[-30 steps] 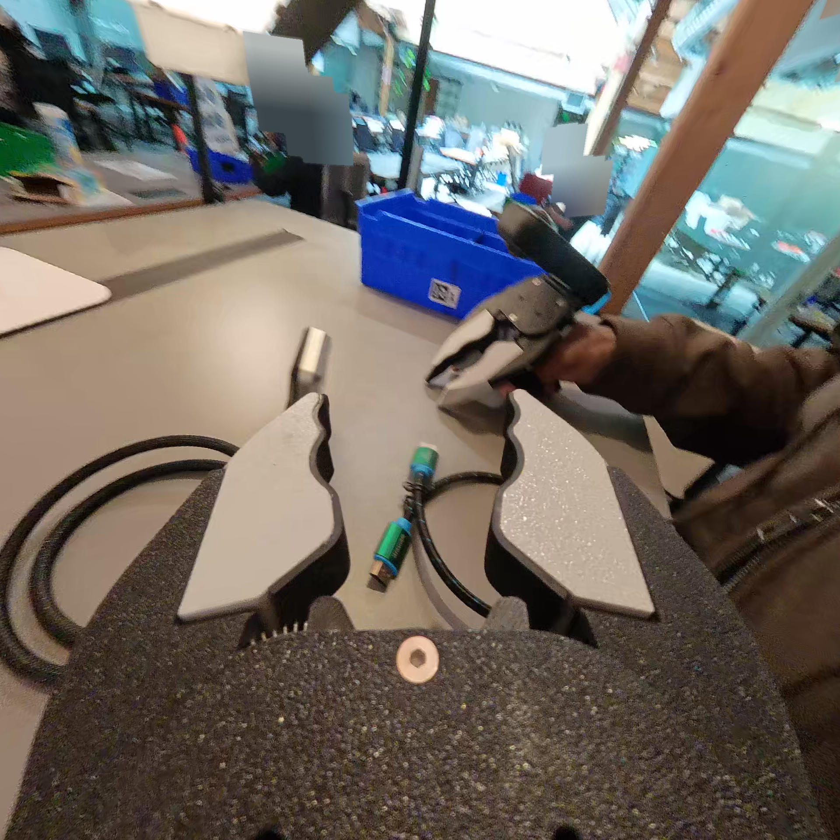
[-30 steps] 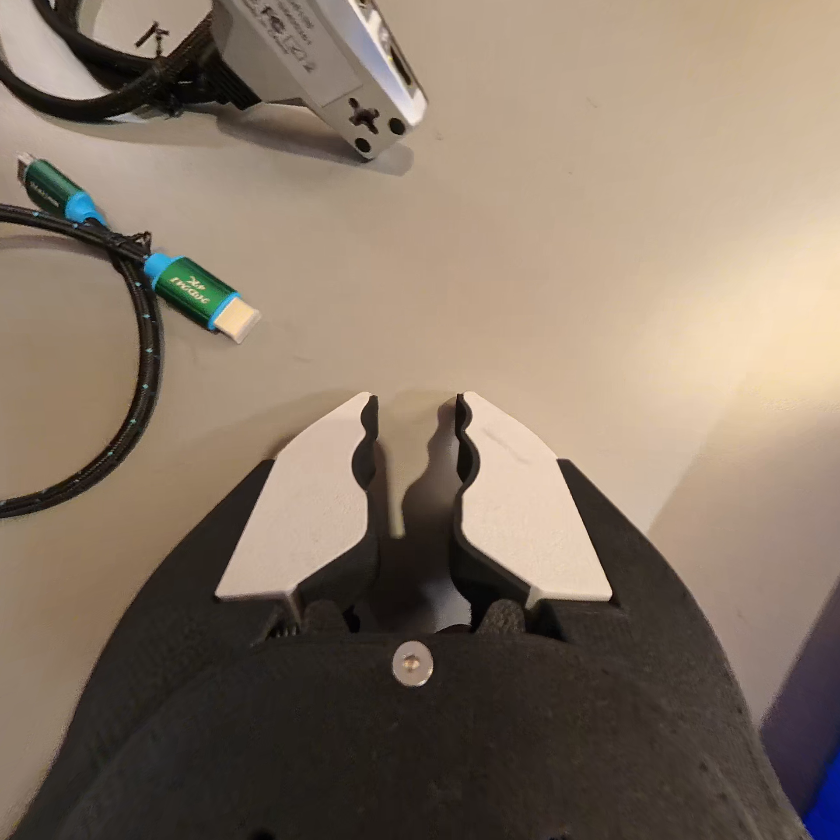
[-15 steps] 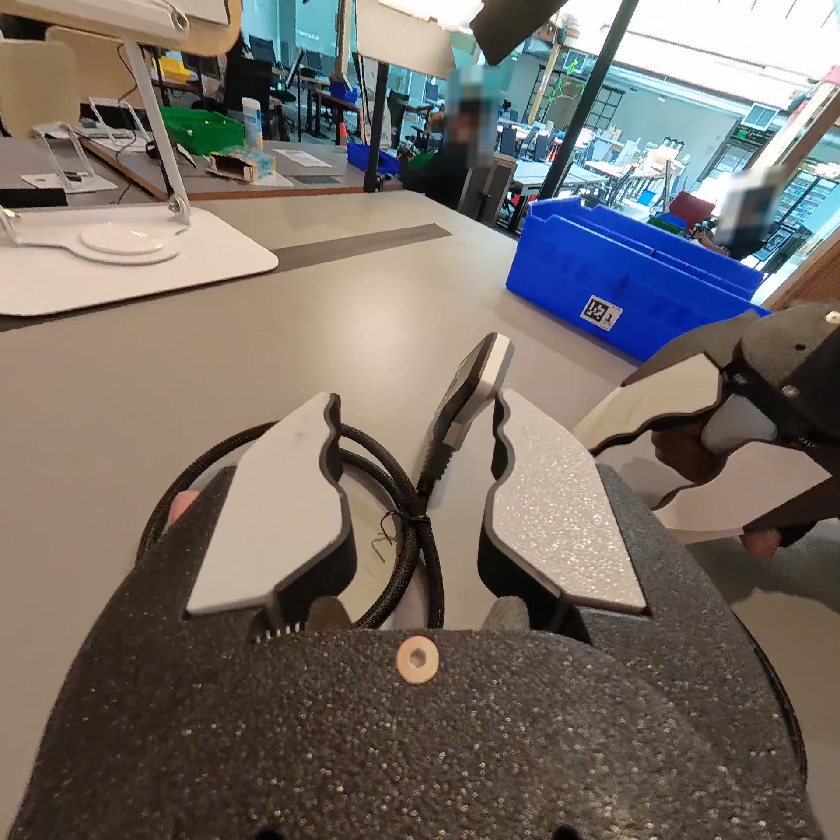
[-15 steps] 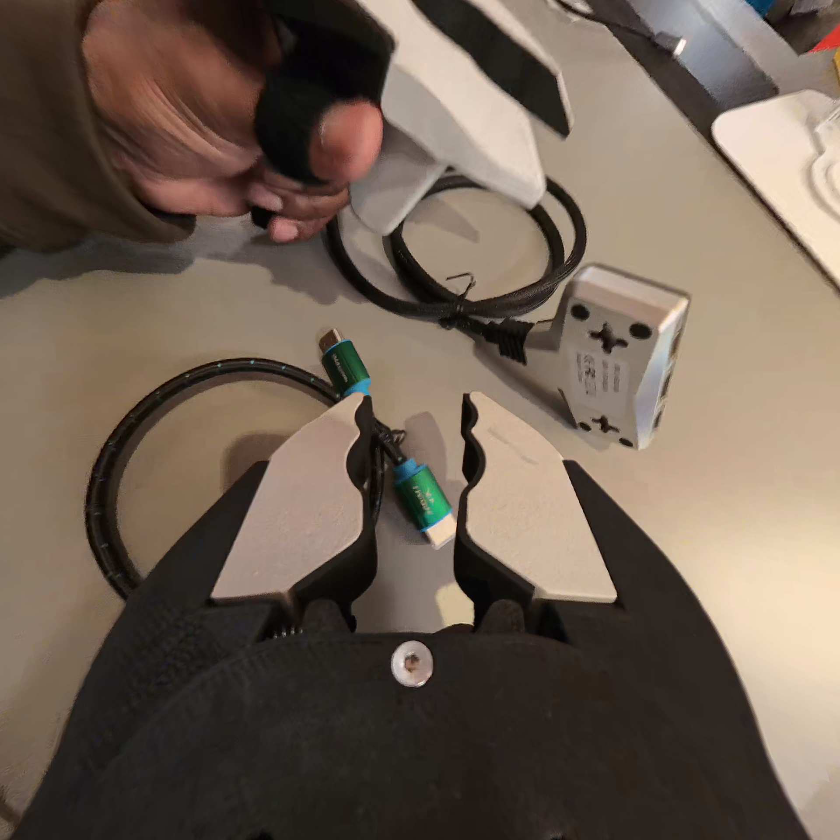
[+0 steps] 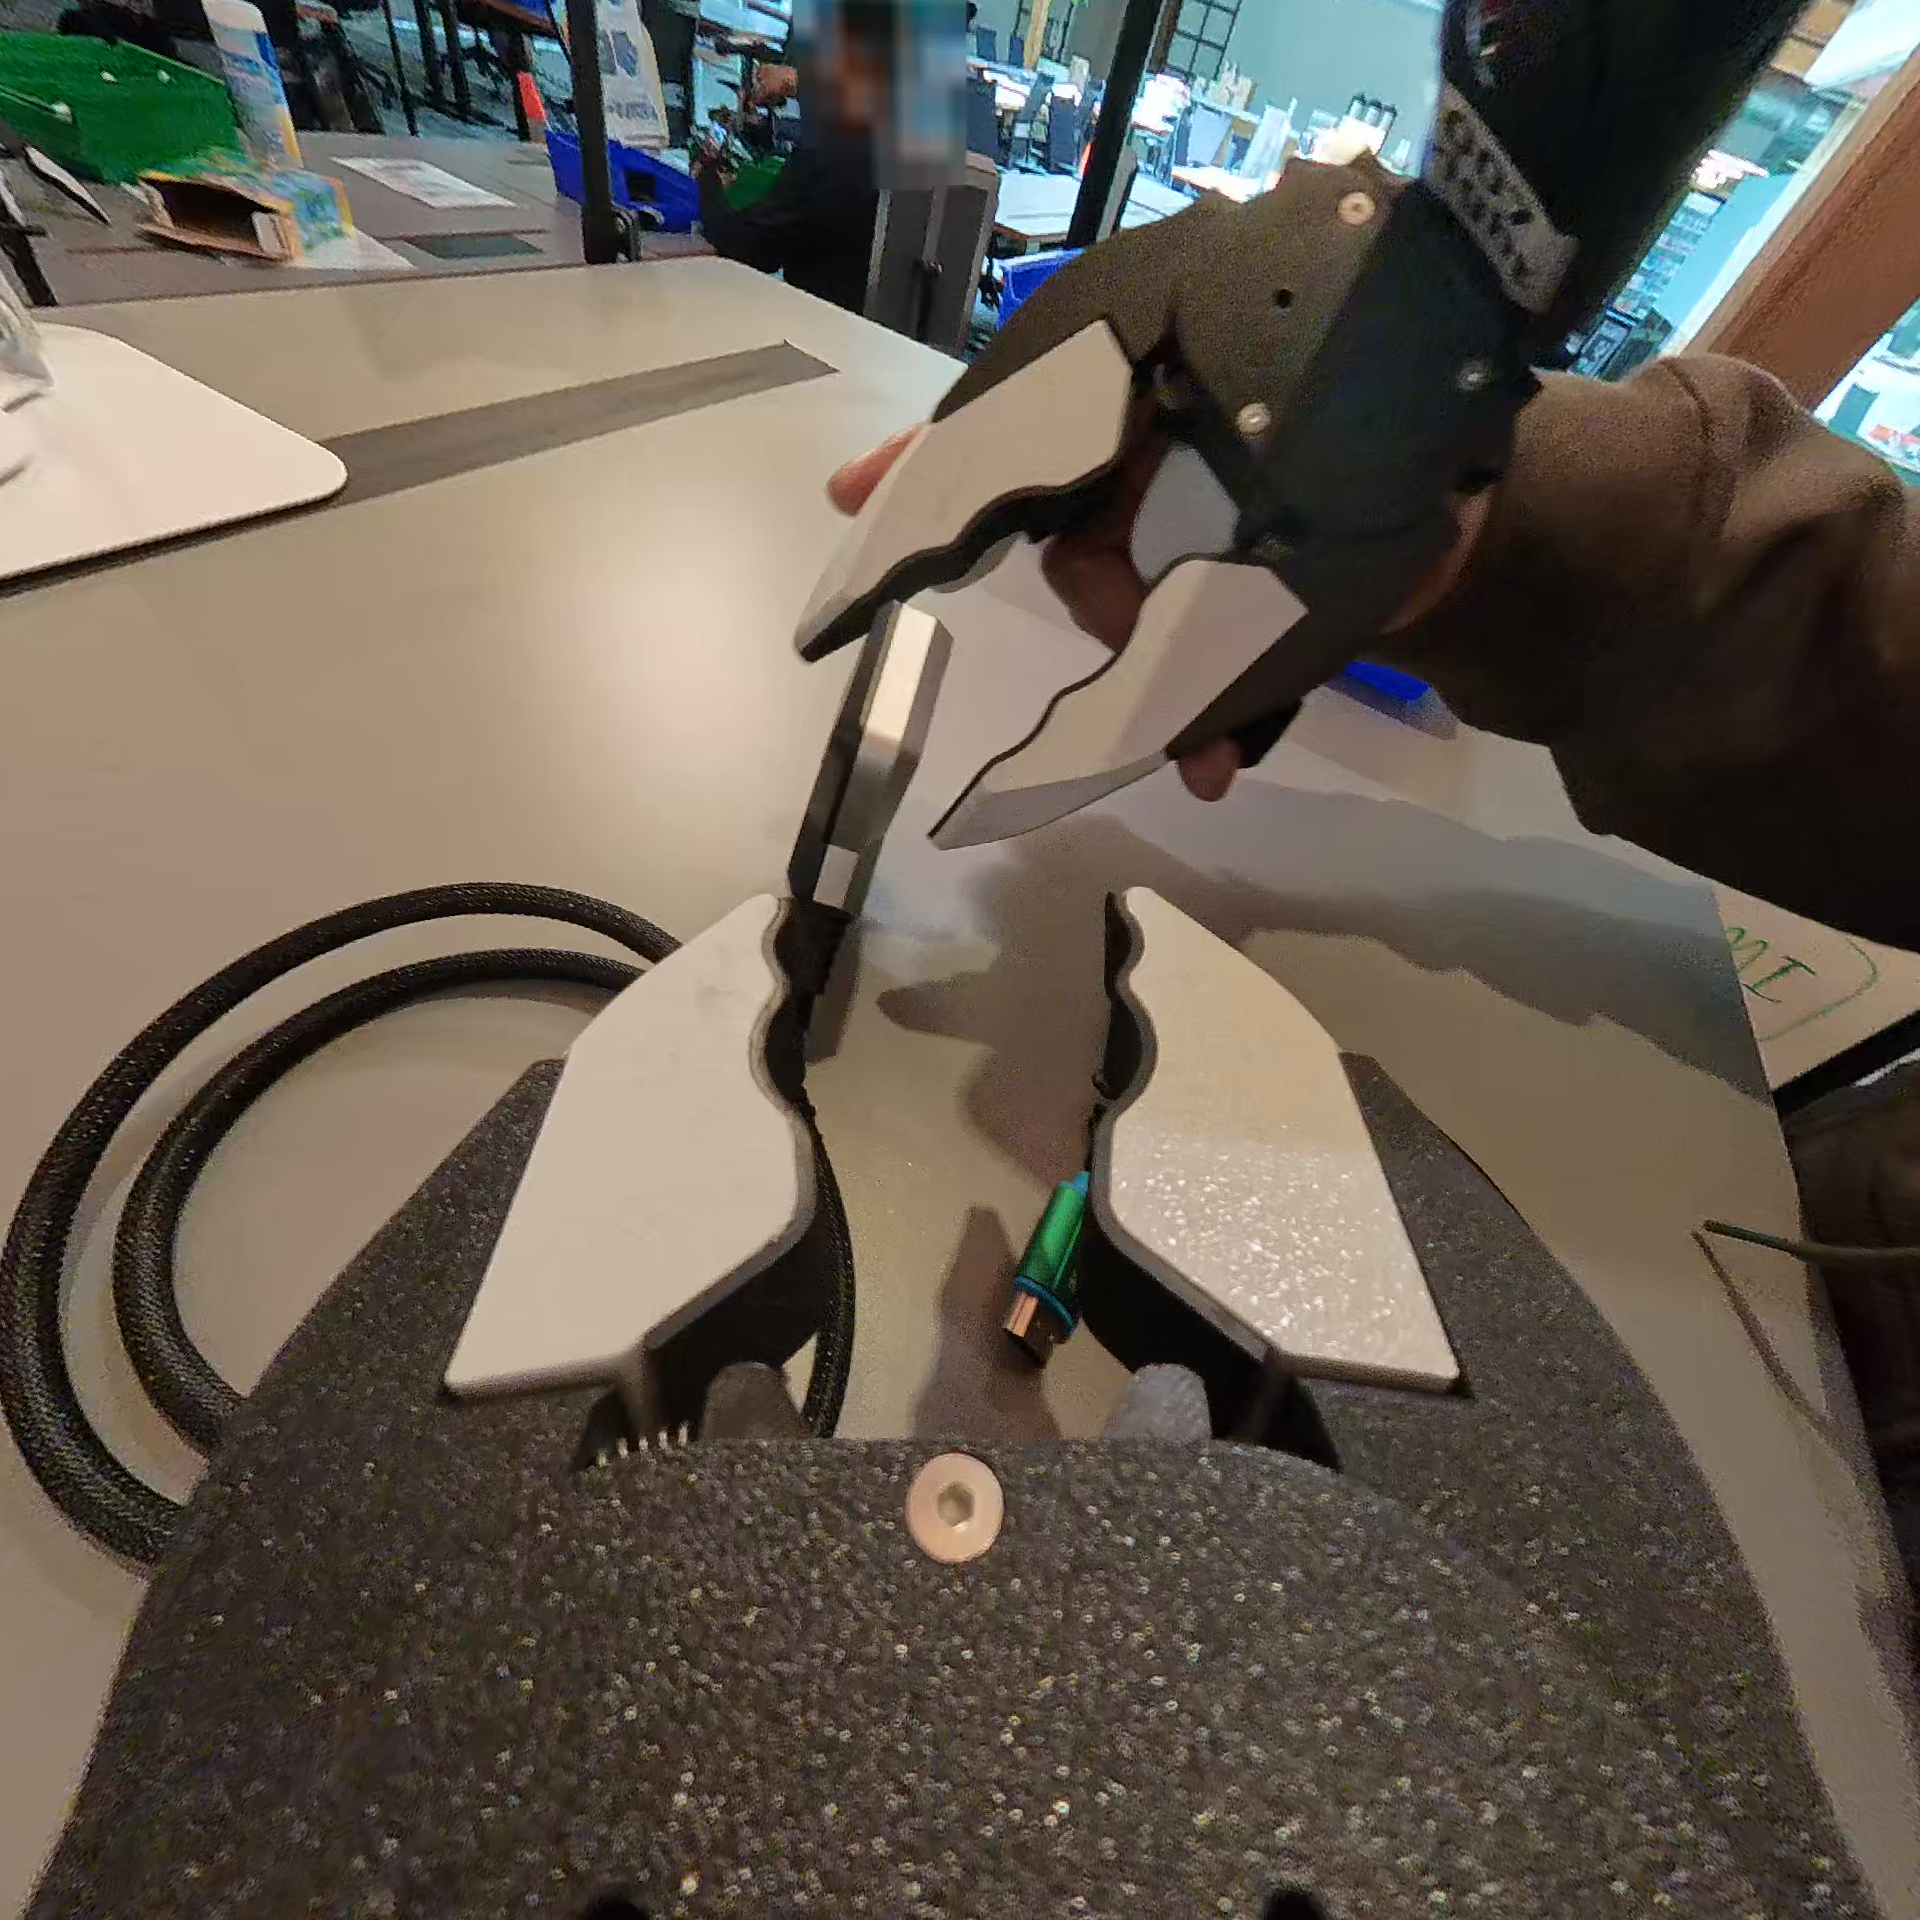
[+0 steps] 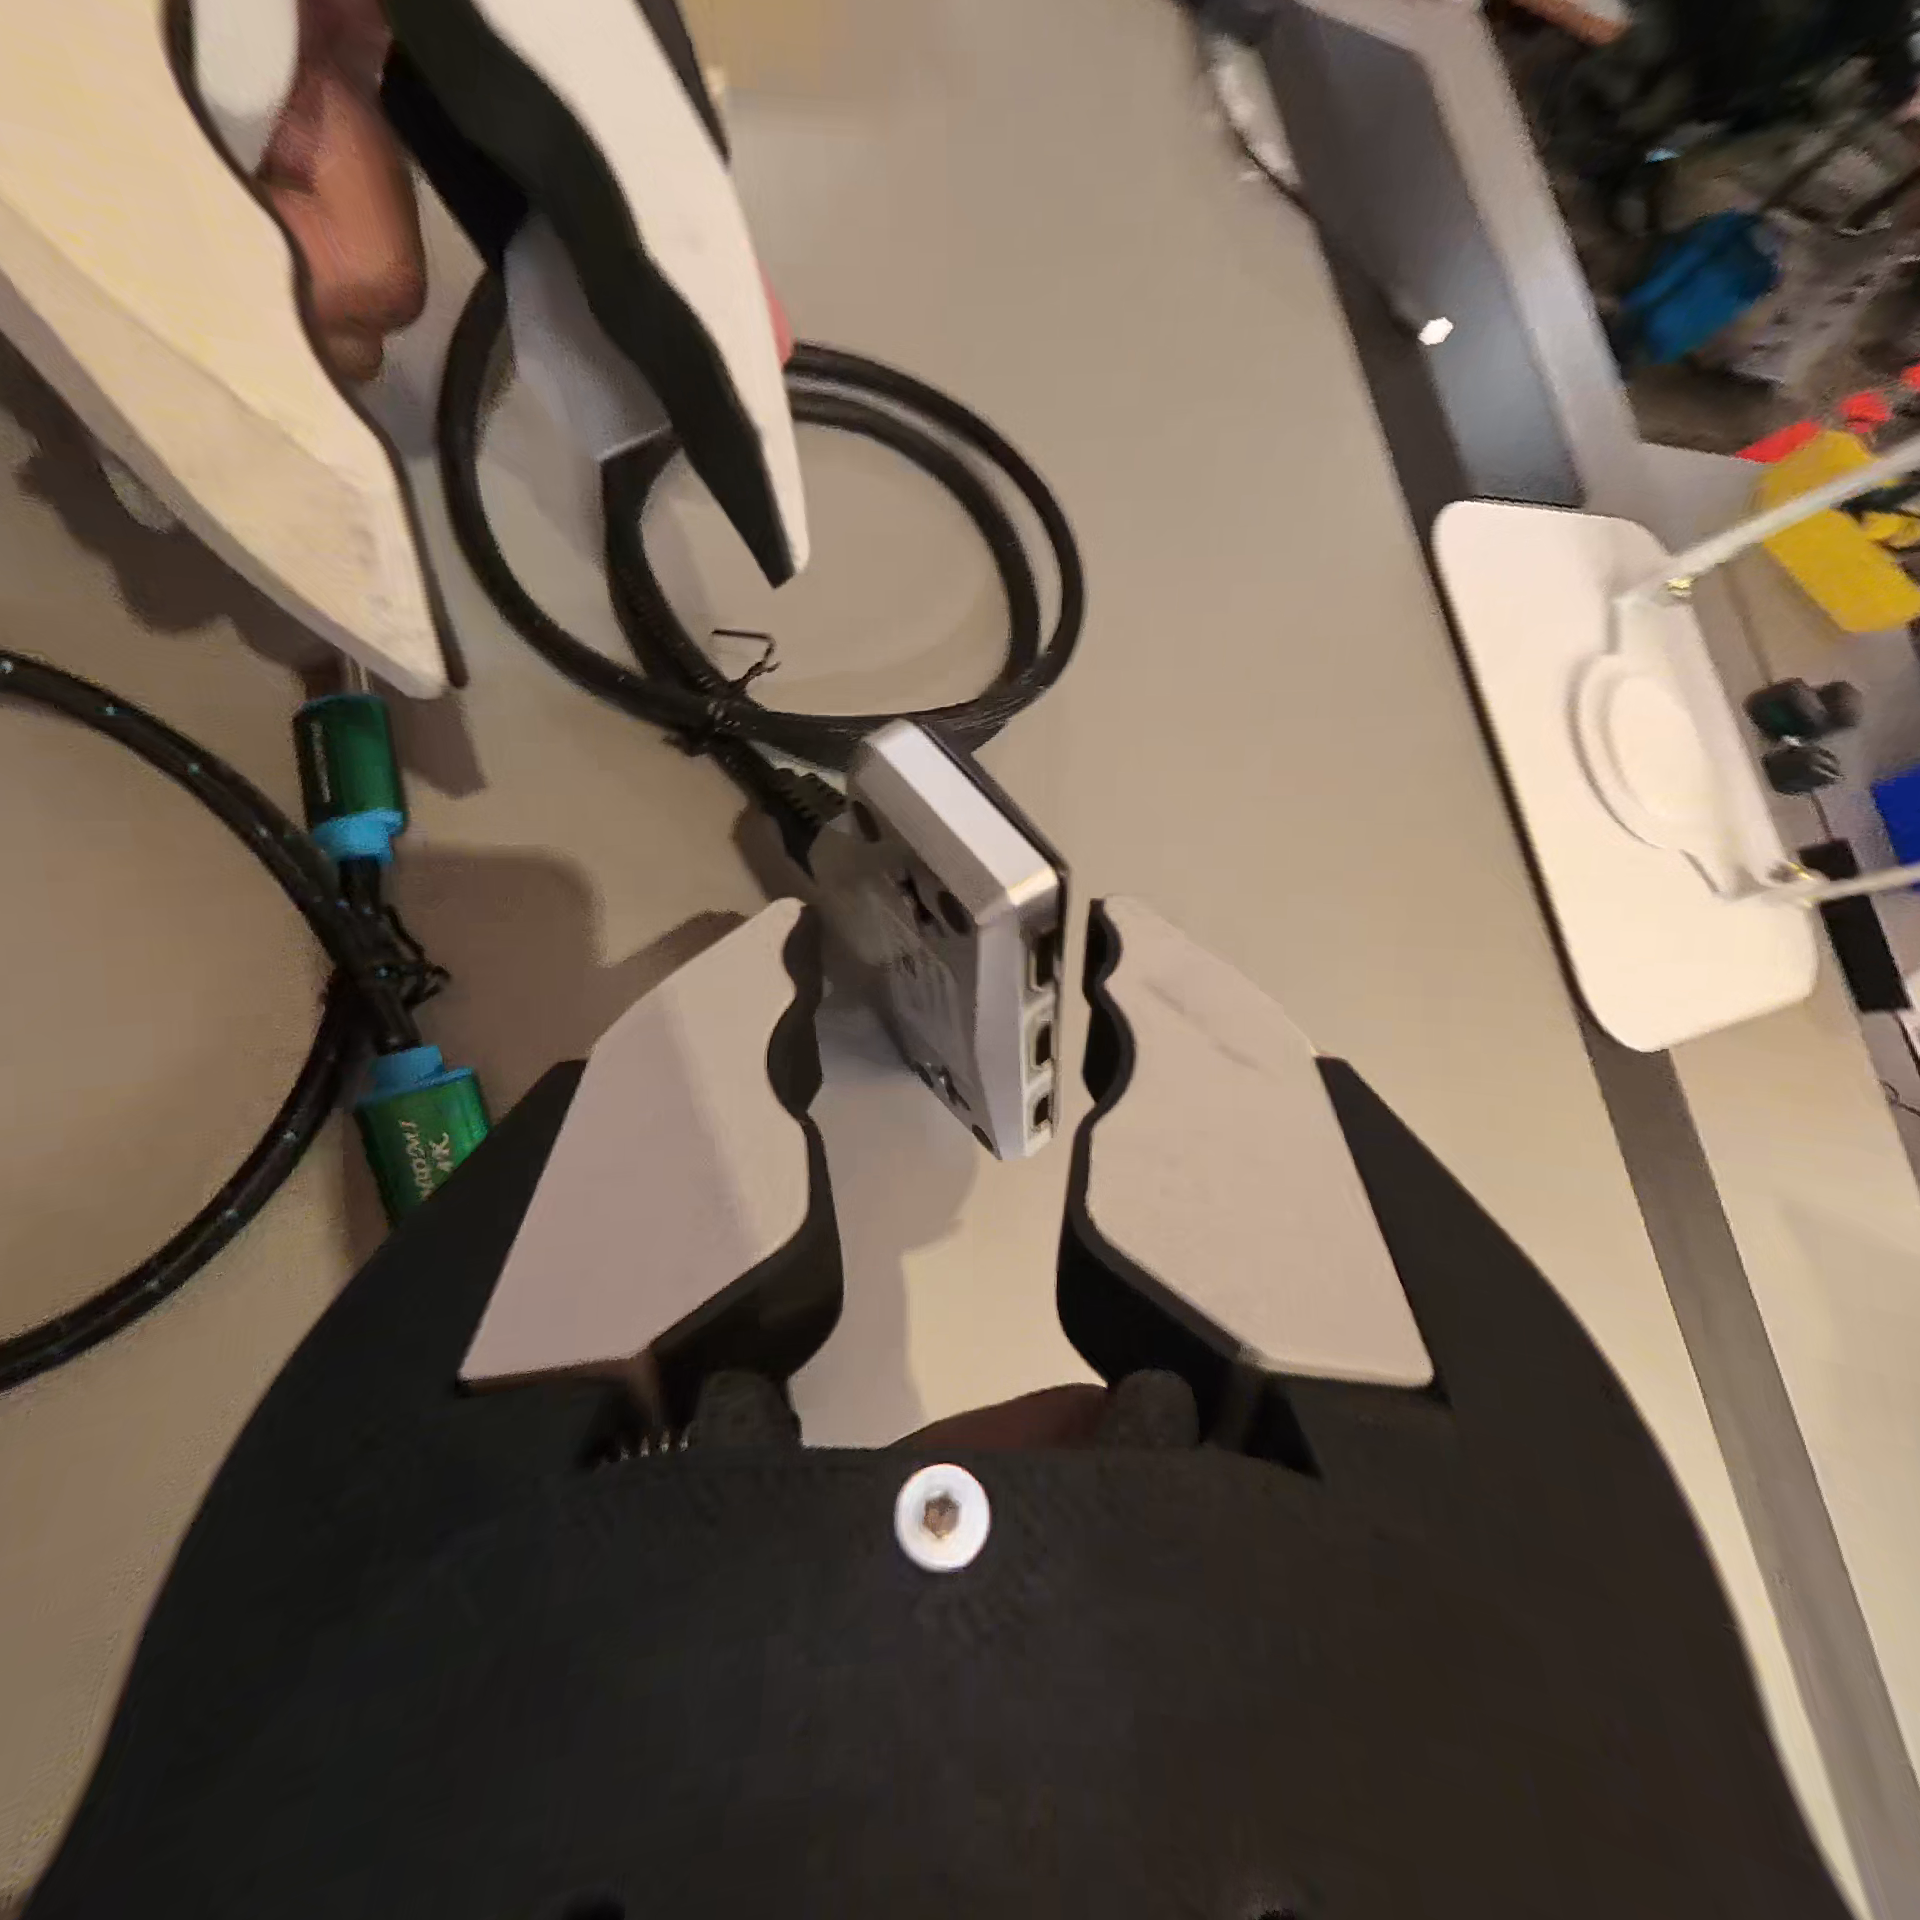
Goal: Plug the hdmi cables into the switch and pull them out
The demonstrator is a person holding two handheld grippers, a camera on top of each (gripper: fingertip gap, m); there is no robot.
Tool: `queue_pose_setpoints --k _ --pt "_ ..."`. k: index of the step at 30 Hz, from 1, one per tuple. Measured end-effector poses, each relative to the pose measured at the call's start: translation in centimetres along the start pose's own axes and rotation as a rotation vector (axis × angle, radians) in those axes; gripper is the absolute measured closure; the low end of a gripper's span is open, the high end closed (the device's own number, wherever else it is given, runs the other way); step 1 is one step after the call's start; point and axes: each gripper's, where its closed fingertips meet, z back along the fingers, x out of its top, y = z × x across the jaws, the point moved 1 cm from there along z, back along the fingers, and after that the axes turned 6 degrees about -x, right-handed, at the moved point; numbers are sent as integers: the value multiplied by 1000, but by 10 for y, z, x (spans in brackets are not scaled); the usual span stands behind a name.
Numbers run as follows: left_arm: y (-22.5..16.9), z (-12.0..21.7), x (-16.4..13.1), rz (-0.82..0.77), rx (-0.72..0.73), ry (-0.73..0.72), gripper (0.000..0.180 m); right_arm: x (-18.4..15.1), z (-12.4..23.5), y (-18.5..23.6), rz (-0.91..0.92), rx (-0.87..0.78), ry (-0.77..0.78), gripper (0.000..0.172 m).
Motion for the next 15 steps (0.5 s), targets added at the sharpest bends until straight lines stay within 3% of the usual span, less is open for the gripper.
queue_pose_setpoints --k 4,7,15 --pt "-6 6 -6 65 -7 45 126 1 -12 2 104 -9 20 137" --pt "2 15 -13 256 33 56 126 13 -11 2 217 -119 -26 142" --pt "5 25 9 907 -215 -302 129 52 7 19 650 -409 -136 144"
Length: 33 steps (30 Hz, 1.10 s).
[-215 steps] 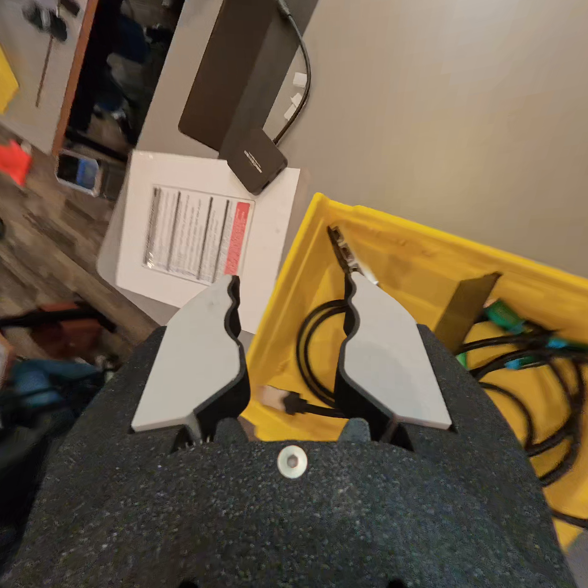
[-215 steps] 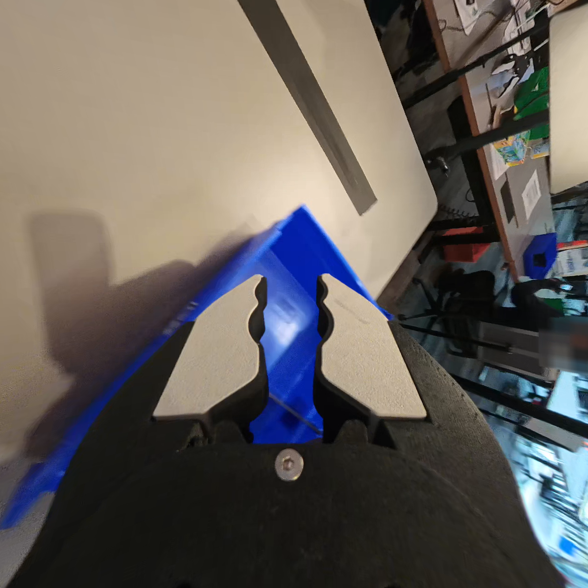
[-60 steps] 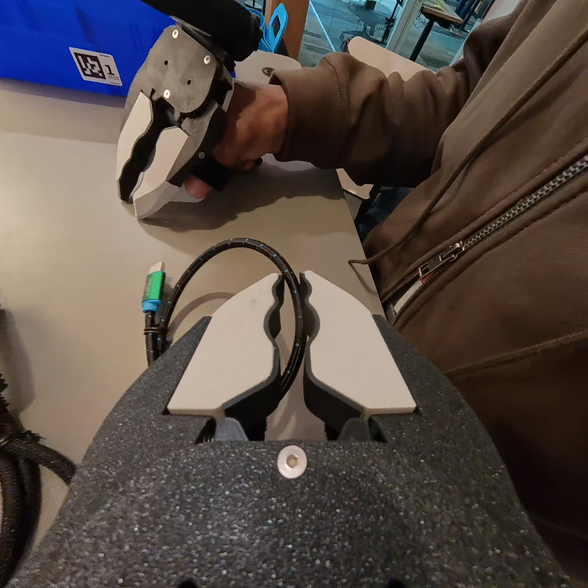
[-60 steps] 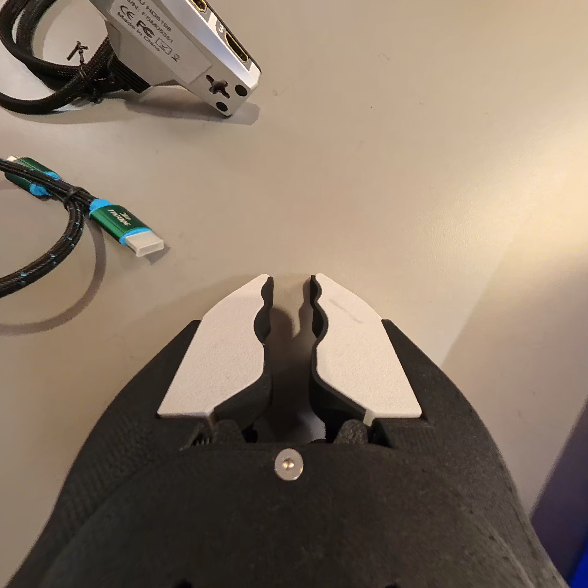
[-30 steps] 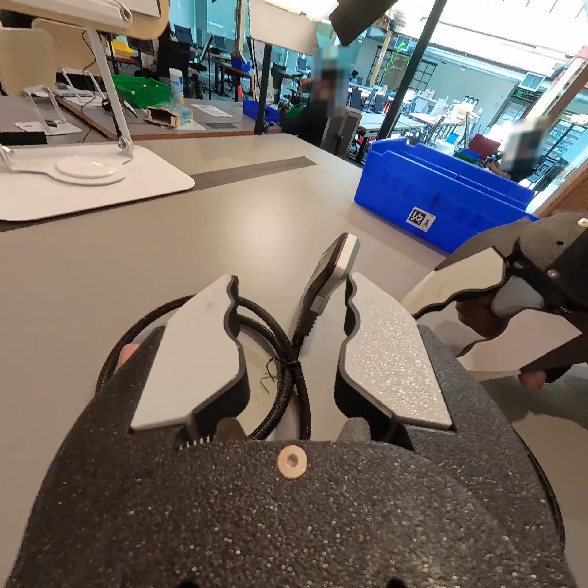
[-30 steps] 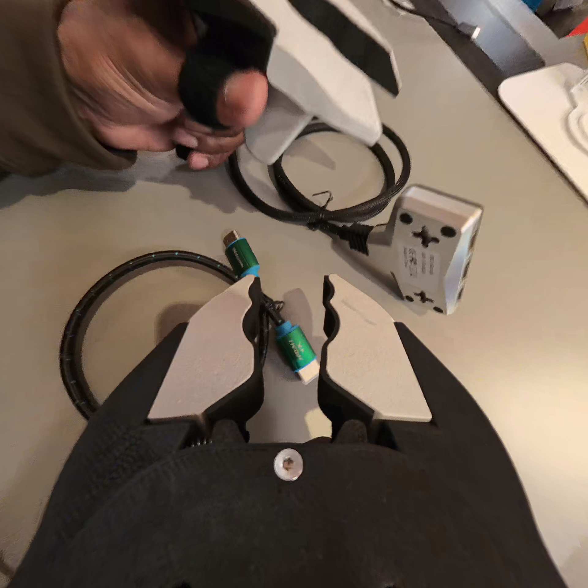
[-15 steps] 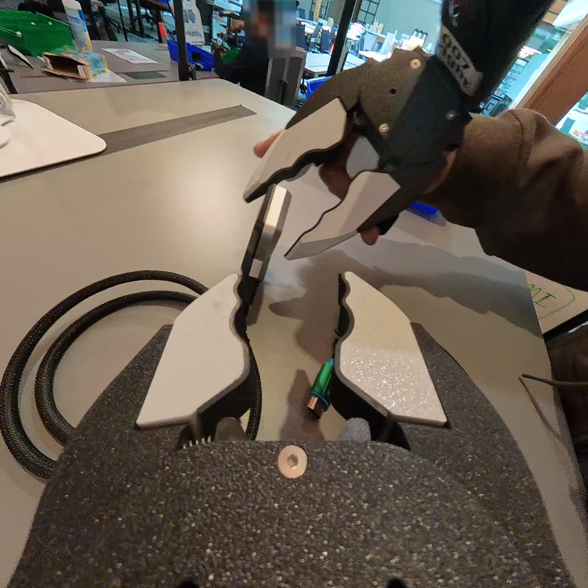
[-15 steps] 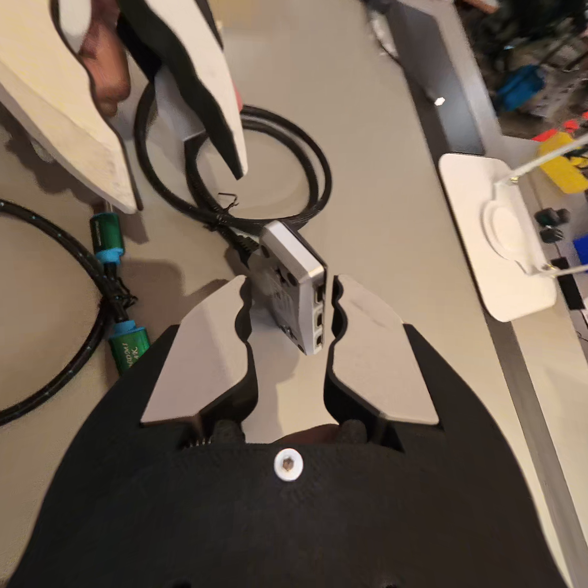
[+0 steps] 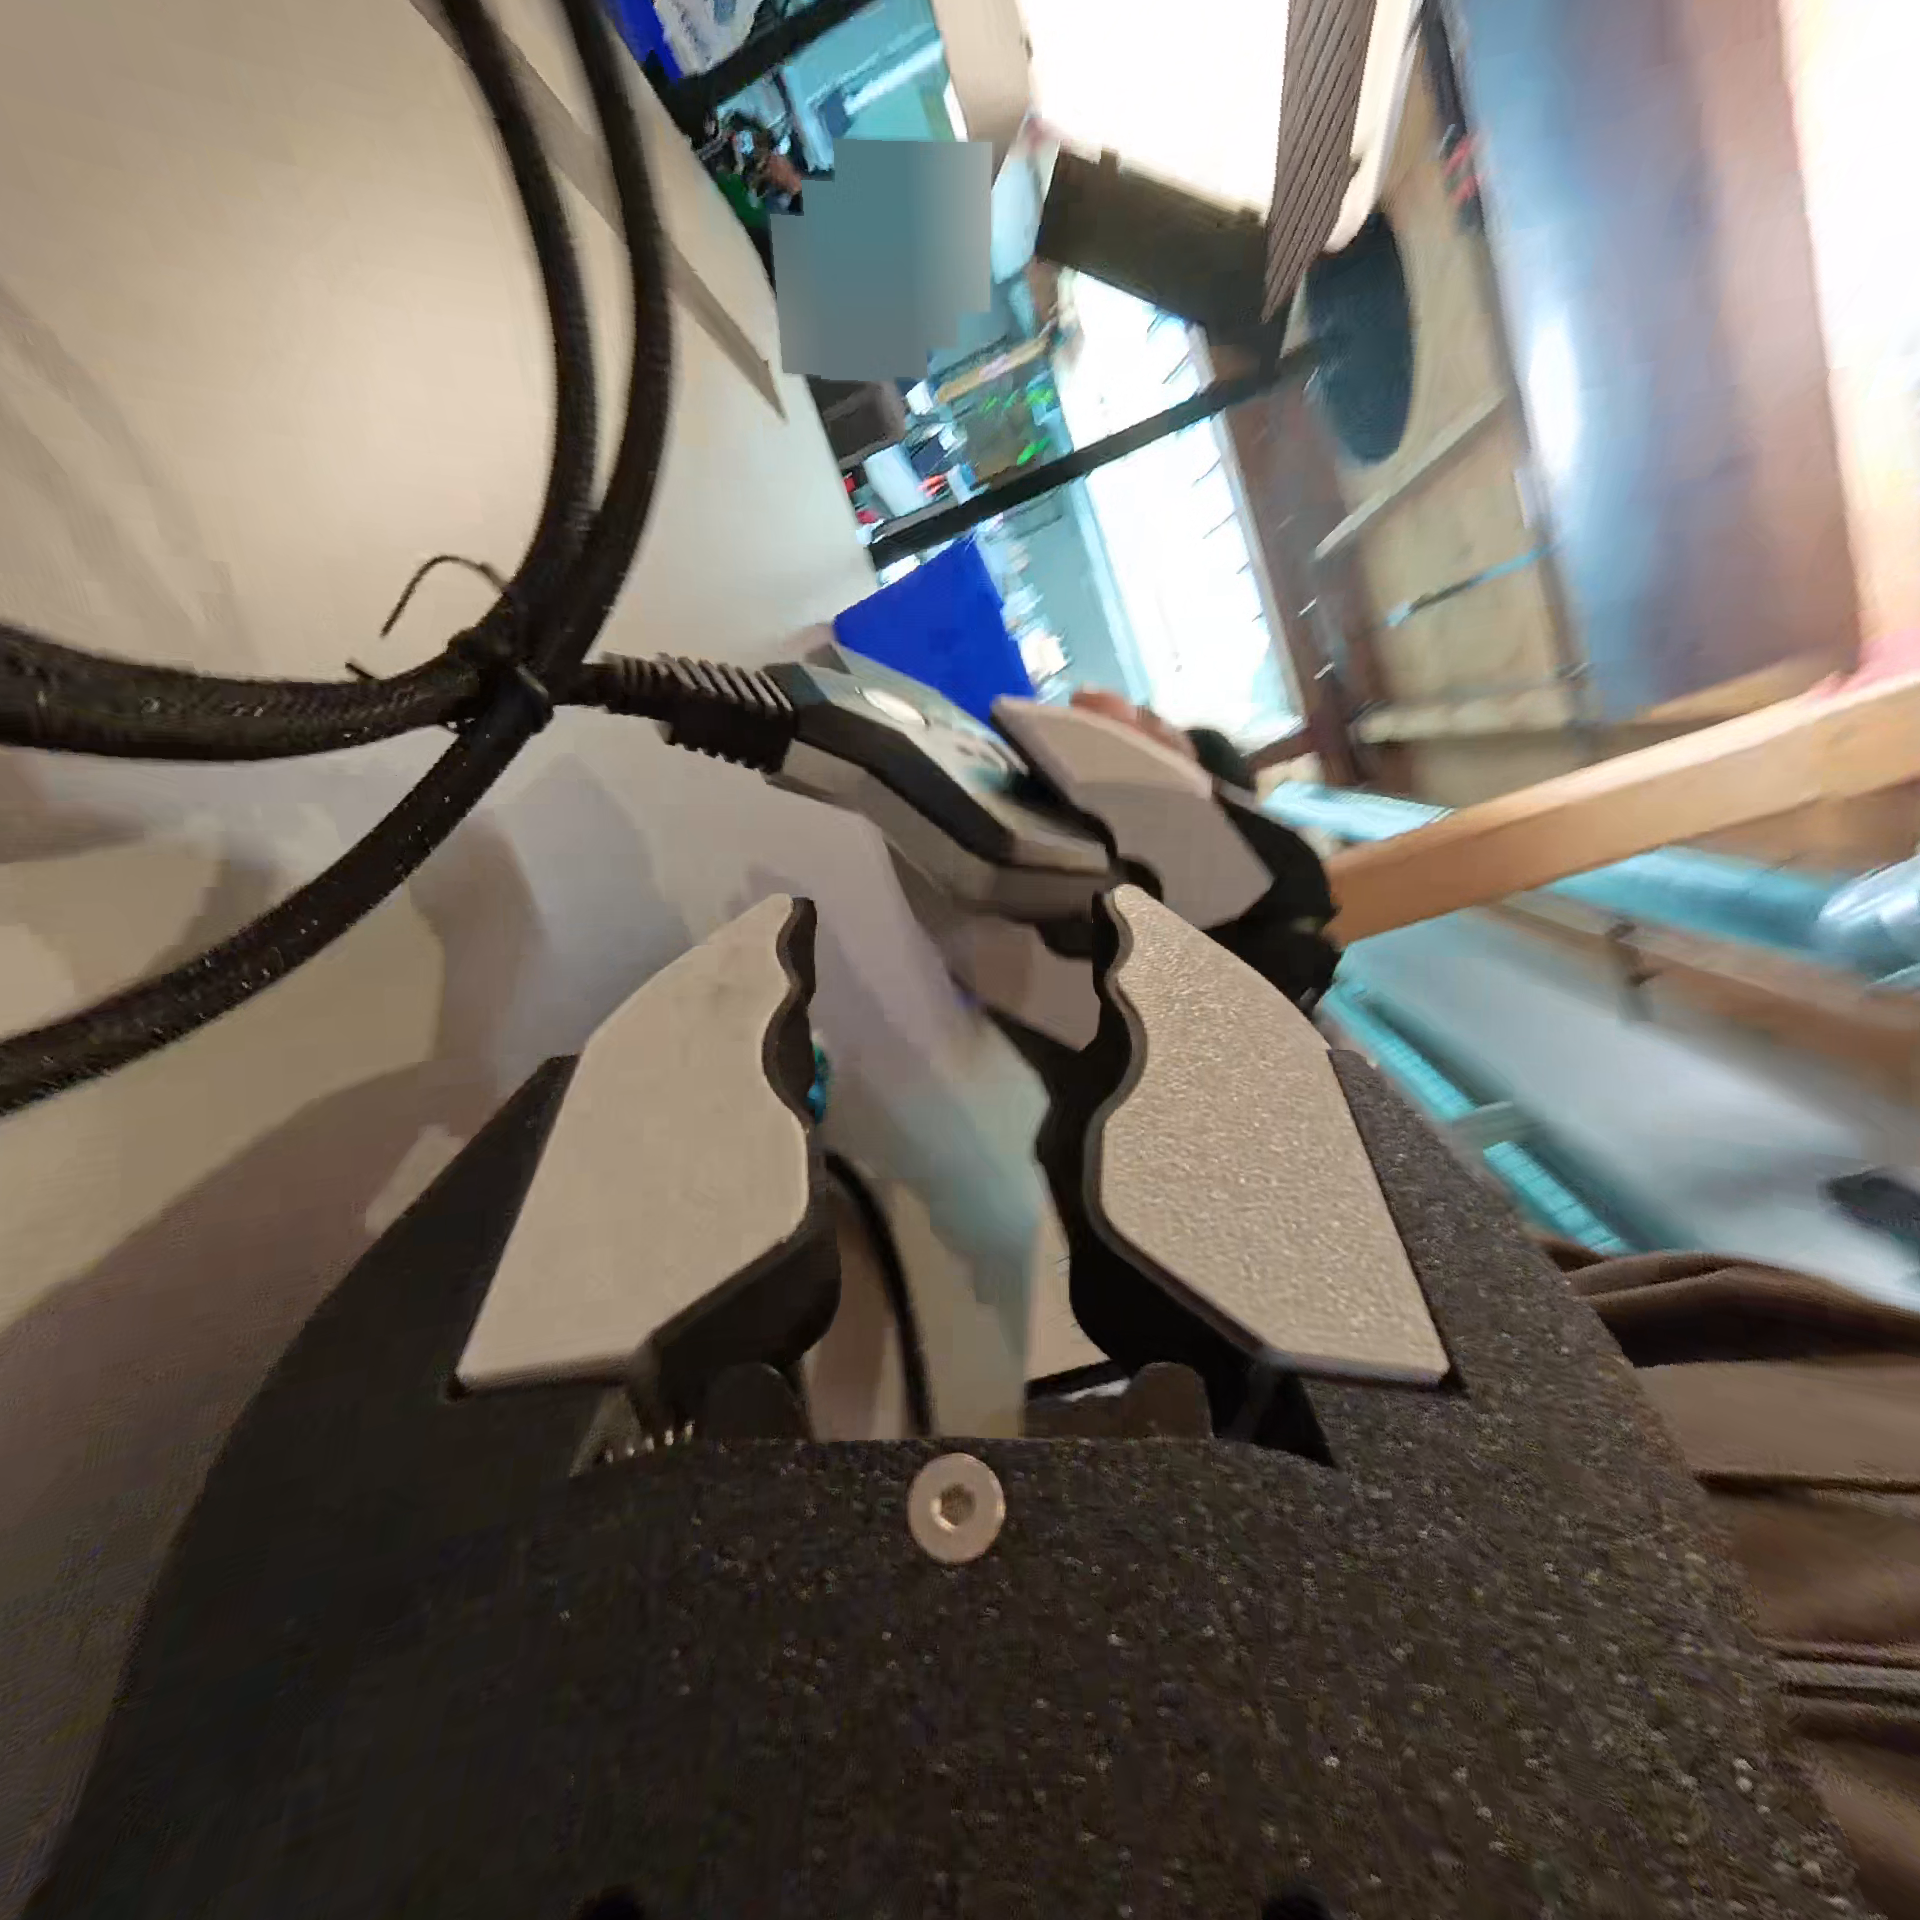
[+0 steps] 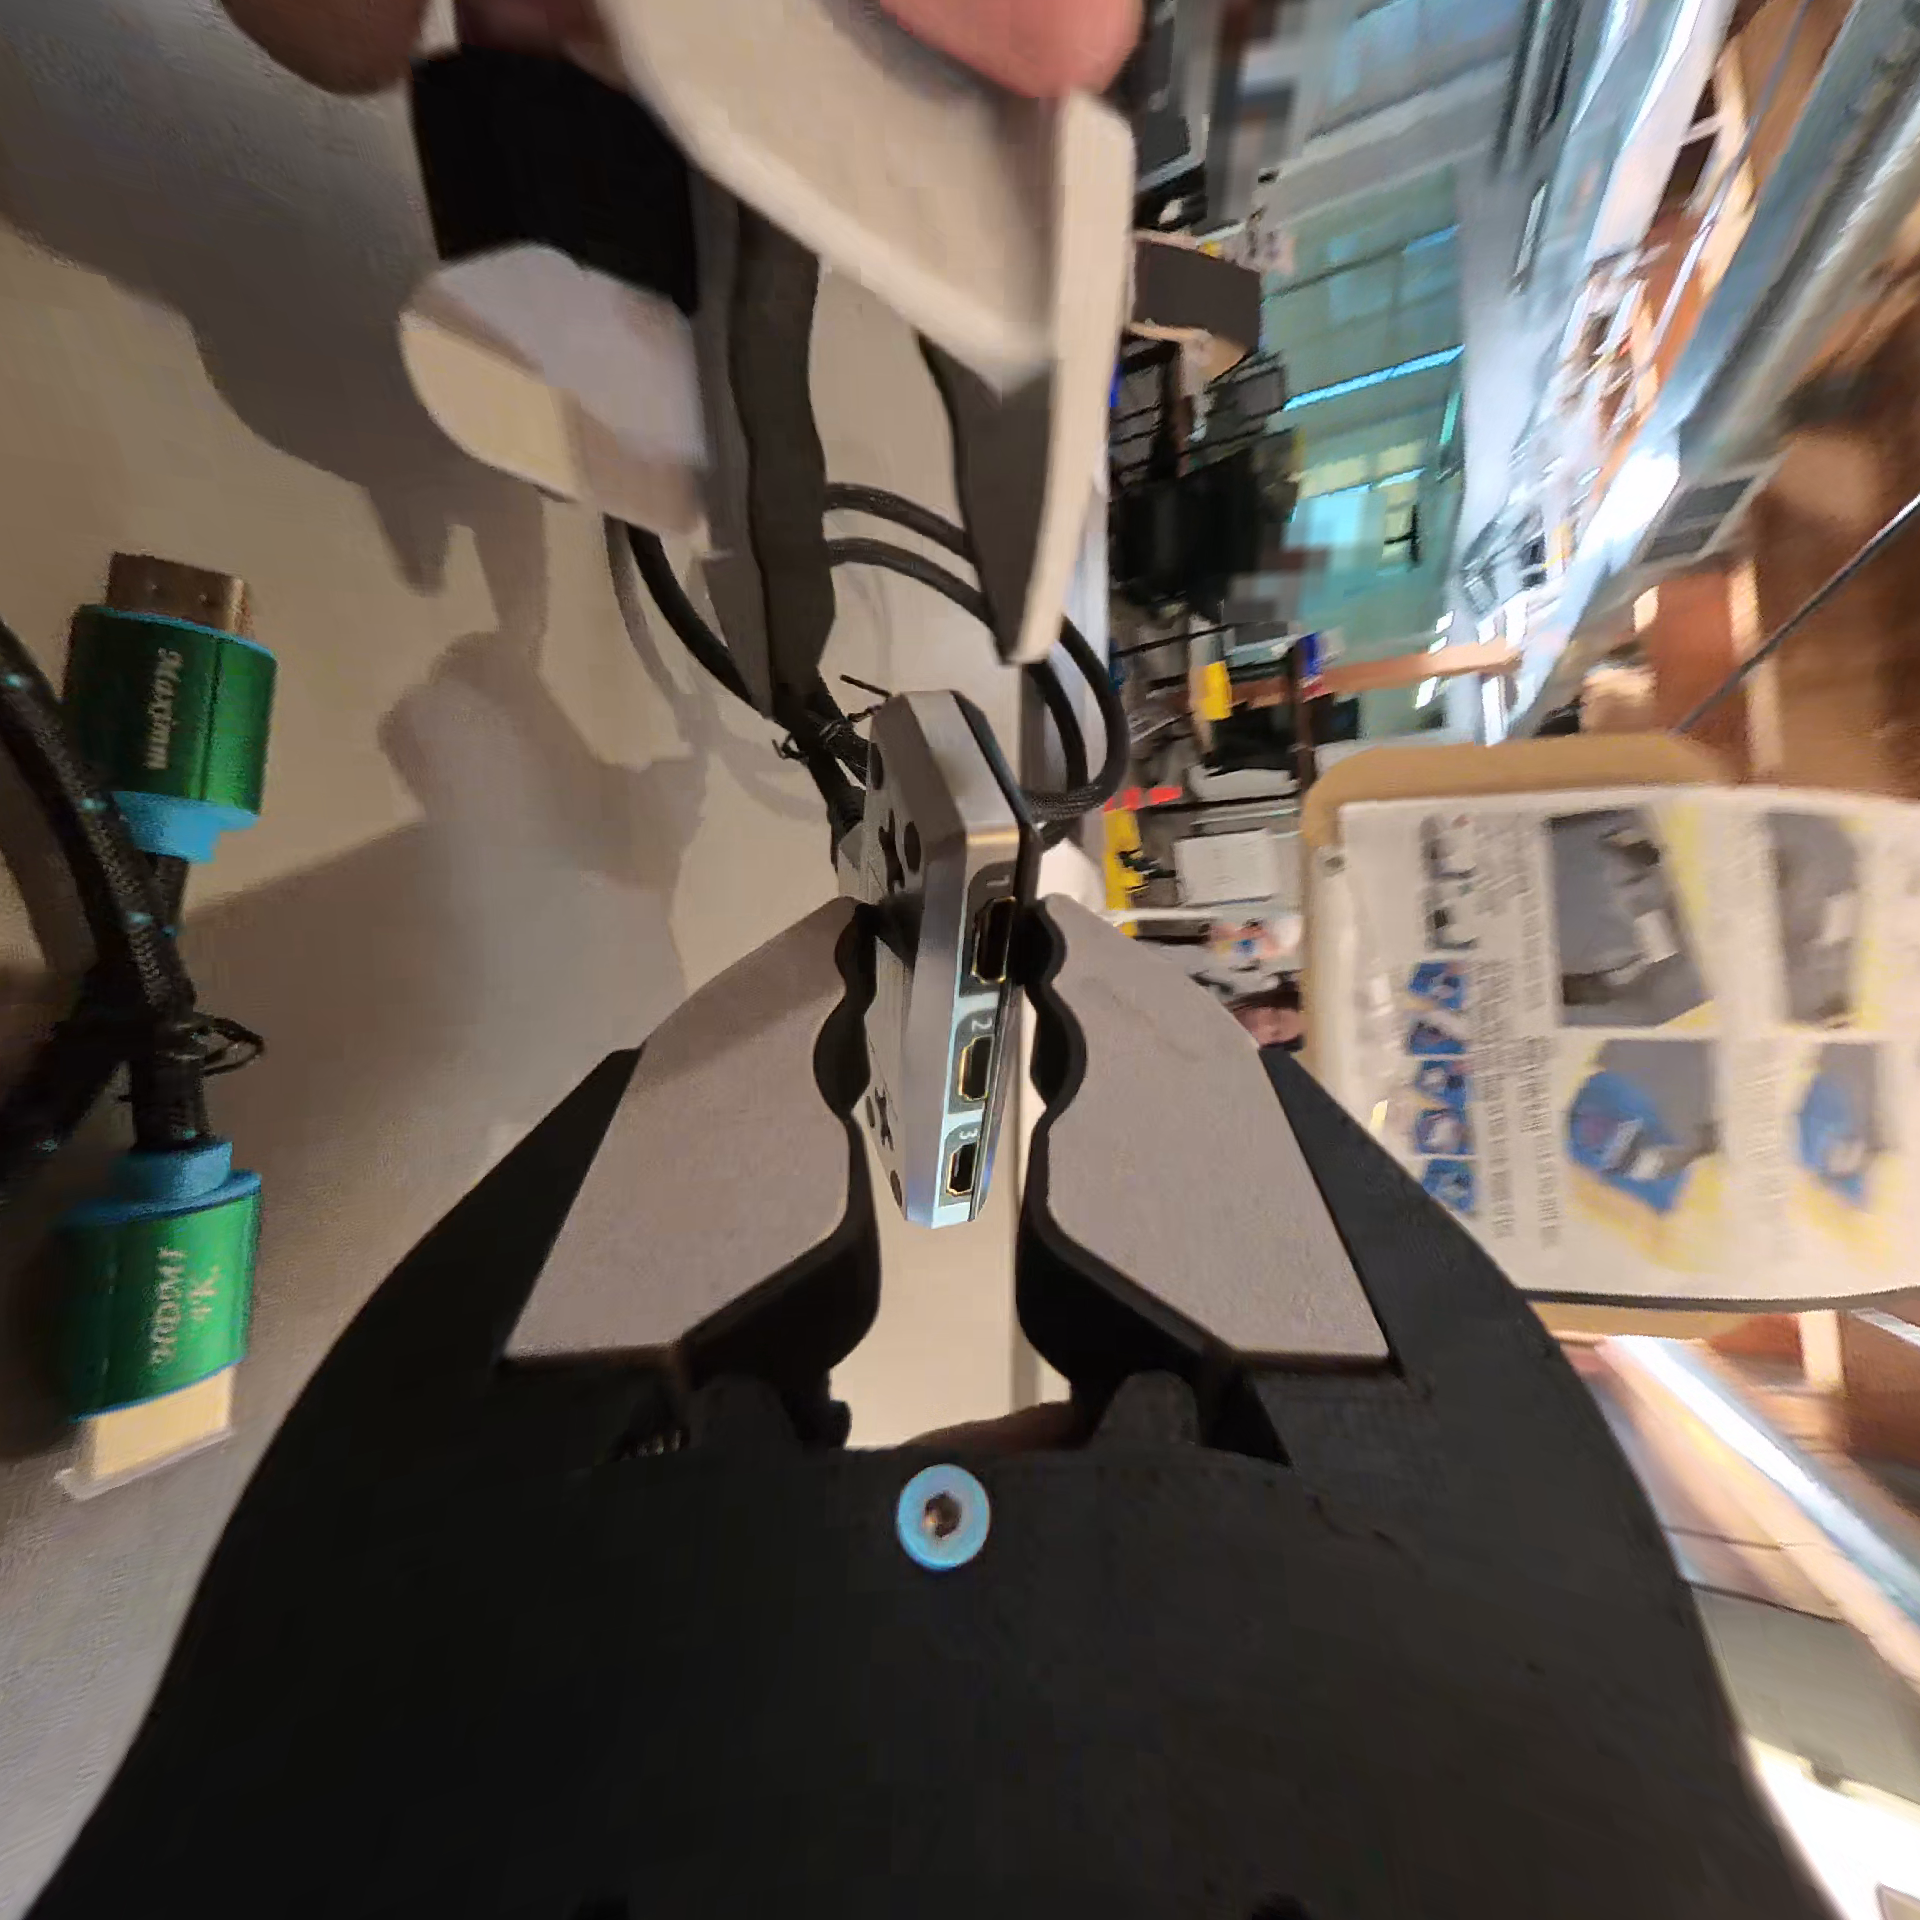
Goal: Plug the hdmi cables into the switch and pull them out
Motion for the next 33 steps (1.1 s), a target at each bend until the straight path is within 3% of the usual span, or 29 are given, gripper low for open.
queue_pose_setpoints --k 3,10,16,22,28,33 --pt "2 0 7 175 -102 -83 128 11 8 -3 130 -77 -39 145" --pt "-5 -20 4 334 -256 -99 125 39 21 -4 301 -205 -151 146" --pt "0 -19 15 251 -239 -172 156 52 18 11 292 -206 -176 148" --pt "15 3 33 60 -59 -181 157 36 31 11 5 -76 -109 150" --pt "39 22 37 -56 105 -123 157 12 31 40 -529 410 73 142" --pt "41 21 35 -77 114 -108 157 15 12 62 -776 677 192 133"
